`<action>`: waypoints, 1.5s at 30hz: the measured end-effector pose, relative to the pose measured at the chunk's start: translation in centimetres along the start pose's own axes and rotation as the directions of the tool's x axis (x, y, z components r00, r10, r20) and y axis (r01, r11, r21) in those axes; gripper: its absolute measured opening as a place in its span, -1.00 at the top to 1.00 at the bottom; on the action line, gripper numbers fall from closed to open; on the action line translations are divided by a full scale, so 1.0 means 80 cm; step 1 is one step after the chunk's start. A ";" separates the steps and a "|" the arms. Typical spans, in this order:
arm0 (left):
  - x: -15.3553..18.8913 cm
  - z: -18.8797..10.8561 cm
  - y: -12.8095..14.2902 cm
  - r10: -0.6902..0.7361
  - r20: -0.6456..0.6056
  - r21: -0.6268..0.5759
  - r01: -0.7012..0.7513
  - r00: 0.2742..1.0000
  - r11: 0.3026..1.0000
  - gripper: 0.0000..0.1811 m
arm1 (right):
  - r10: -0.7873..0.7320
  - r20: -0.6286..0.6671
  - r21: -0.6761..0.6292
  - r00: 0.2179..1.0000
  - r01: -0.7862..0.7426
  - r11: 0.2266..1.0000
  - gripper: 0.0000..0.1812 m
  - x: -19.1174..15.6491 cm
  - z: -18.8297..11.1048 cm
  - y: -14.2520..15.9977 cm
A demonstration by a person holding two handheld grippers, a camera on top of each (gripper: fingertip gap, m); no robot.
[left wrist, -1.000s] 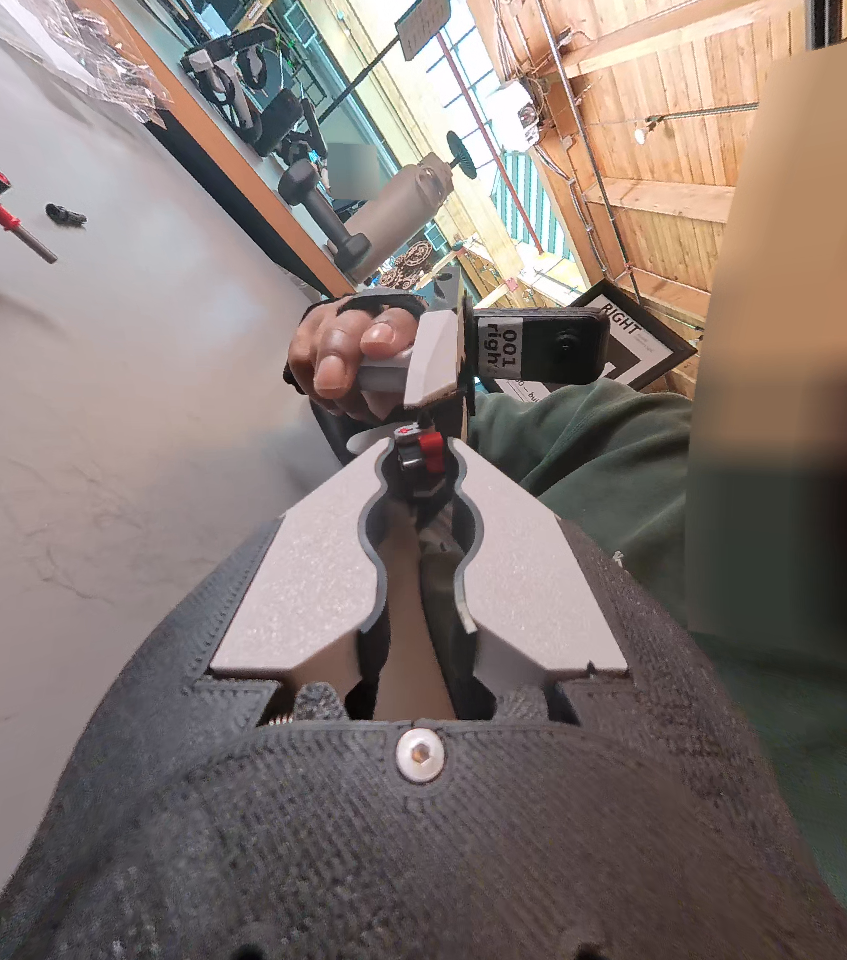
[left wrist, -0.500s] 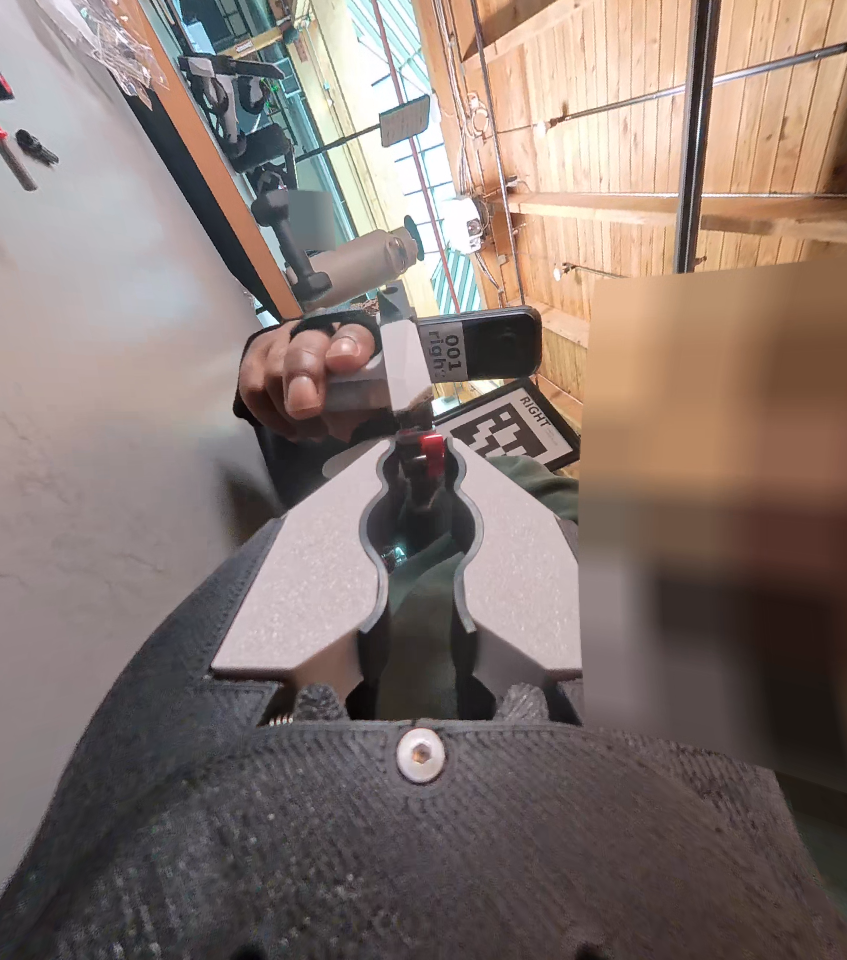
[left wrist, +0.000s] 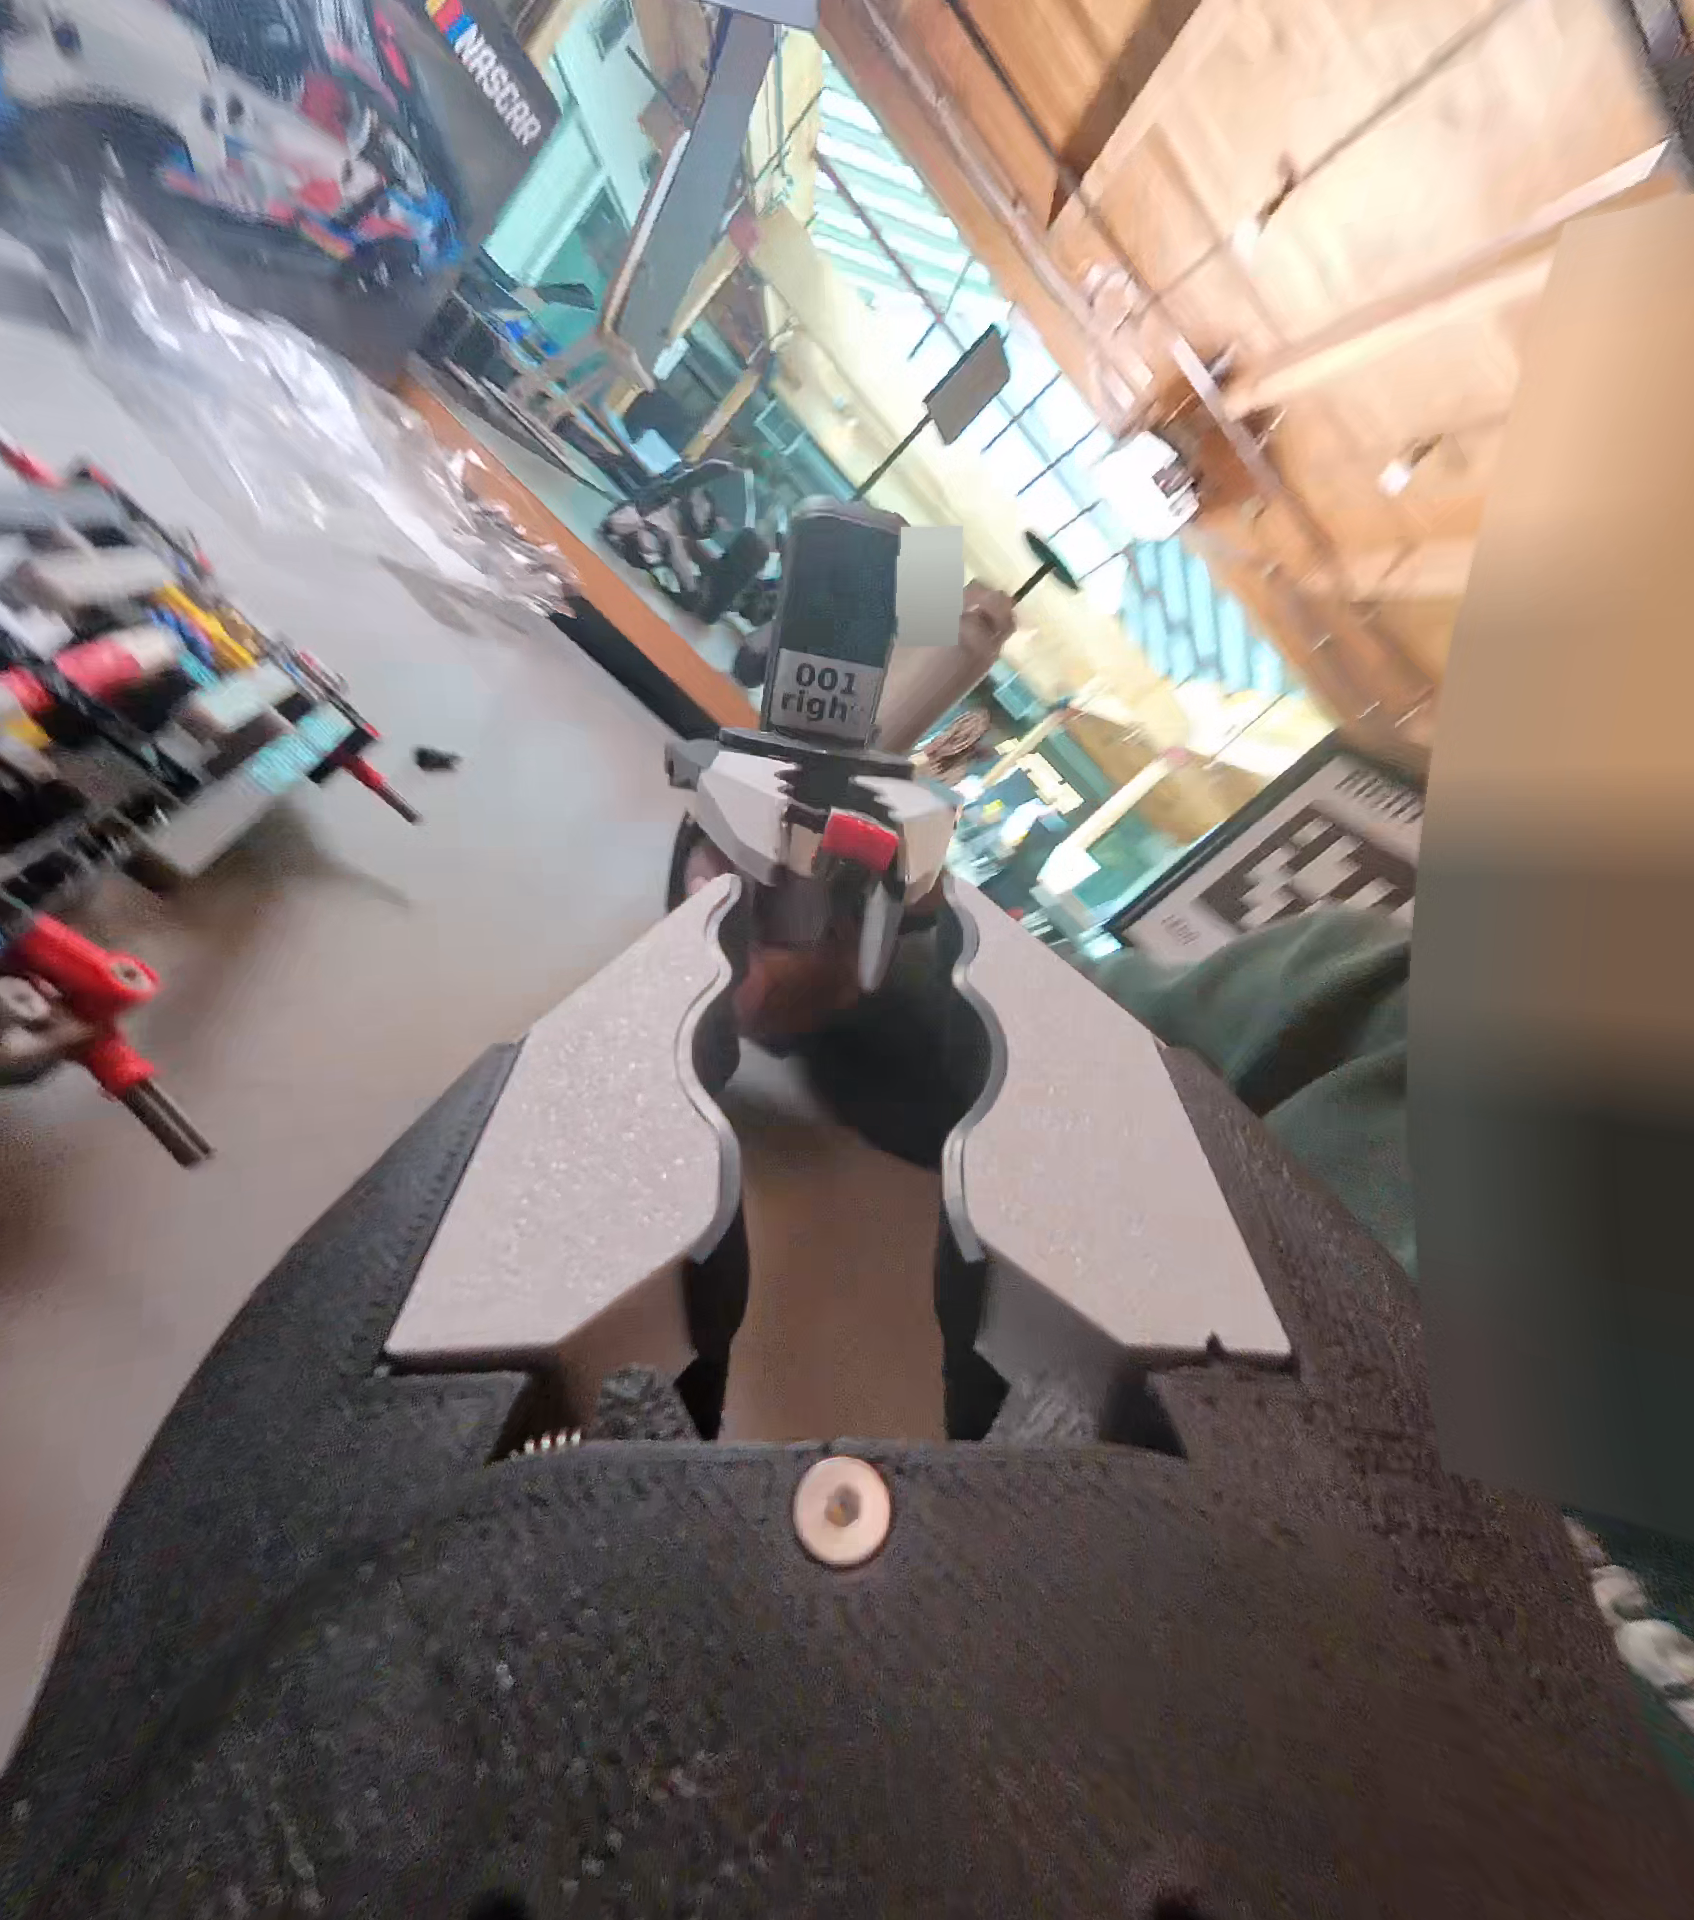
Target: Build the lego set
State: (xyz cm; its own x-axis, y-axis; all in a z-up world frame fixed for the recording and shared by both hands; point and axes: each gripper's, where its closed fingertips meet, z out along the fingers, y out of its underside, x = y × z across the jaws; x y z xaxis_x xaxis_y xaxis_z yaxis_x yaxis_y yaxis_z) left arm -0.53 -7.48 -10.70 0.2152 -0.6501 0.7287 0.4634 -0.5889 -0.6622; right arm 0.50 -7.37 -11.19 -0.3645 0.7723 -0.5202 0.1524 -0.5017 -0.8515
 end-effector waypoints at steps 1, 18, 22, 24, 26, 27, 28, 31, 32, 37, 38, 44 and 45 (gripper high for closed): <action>0.001 -0.001 0.000 0.137 0.044 -0.027 -0.136 0.990 0.990 0.62 | 0.092 0.048 0.013 0.995 -0.093 0.996 0.85 -0.002 -0.002 -0.001; 0.005 0.013 0.039 0.937 0.124 -0.380 -0.856 0.327 0.350 0.81 | 0.270 0.145 -0.114 0.952 -0.254 0.960 0.72 -0.027 0.011 0.030; 0.012 0.009 0.031 0.887 0.130 -0.301 -0.835 0.442 0.461 0.81 | 0.252 0.162 -0.095 0.954 -0.239 0.966 0.61 -0.032 0.009 0.023; 0.015 0.009 0.028 0.866 0.130 -0.276 -0.822 0.482 0.499 0.81 | 0.260 0.156 -0.089 0.953 -0.248 0.965 0.61 -0.029 0.008 0.022; 0.016 0.009 0.028 0.854 0.127 -0.262 -0.813 0.505 0.520 0.82 | 0.265 0.154 -0.081 0.952 -0.255 0.964 0.61 -0.028 0.007 0.021; 0.017 0.010 0.029 0.849 0.124 -0.258 -0.810 0.513 0.527 0.82 | 0.265 0.153 -0.081 0.952 -0.255 0.963 0.63 -0.027 0.007 0.021; 0.018 0.010 0.029 0.847 0.122 -0.256 -0.808 0.518 0.531 0.82 | 0.263 0.150 -0.078 0.953 -0.254 0.964 0.64 -0.027 0.008 0.020; 0.018 0.012 0.032 0.851 0.114 -0.260 -0.811 0.512 0.523 0.82 | 0.259 0.150 -0.070 0.954 -0.251 0.965 0.66 -0.029 0.009 0.019; 0.019 0.012 0.032 0.856 0.113 -0.260 -0.816 0.505 0.516 0.82 | 0.255 0.147 -0.070 0.956 -0.247 0.966 0.68 -0.029 0.010 0.020; 0.020 0.013 0.035 0.890 0.110 -0.277 -0.847 0.442 0.454 0.81 | 0.204 0.112 -0.073 0.973 -0.196 0.978 0.73 -0.026 0.013 0.023; 0.021 0.014 0.036 0.900 0.107 -0.282 -0.855 0.423 0.435 0.81 | 0.196 0.113 -0.073 0.974 -0.189 0.979 0.73 -0.027 0.013 0.023; 0.027 0.018 0.048 0.953 0.057 -0.303 -0.904 0.299 0.302 0.81 | 0.103 0.127 -0.097 0.987 -0.091 0.991 0.74 -0.037 0.015 0.029; 0.028 0.018 0.049 0.958 0.050 -0.303 -0.909 0.283 0.285 0.81 | 0.073 0.124 -0.098 0.990 -0.061 0.993 0.74 -0.038 0.016 0.030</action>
State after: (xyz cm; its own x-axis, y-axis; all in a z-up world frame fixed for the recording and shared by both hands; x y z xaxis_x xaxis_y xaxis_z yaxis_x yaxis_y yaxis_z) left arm 3.00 -10.60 -11.40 0.5477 -0.7241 -0.4192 -0.3244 0.2781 -0.9041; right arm 0.82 -11.42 -11.55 -0.4637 0.6795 -0.5686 0.2634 -0.5070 -0.8207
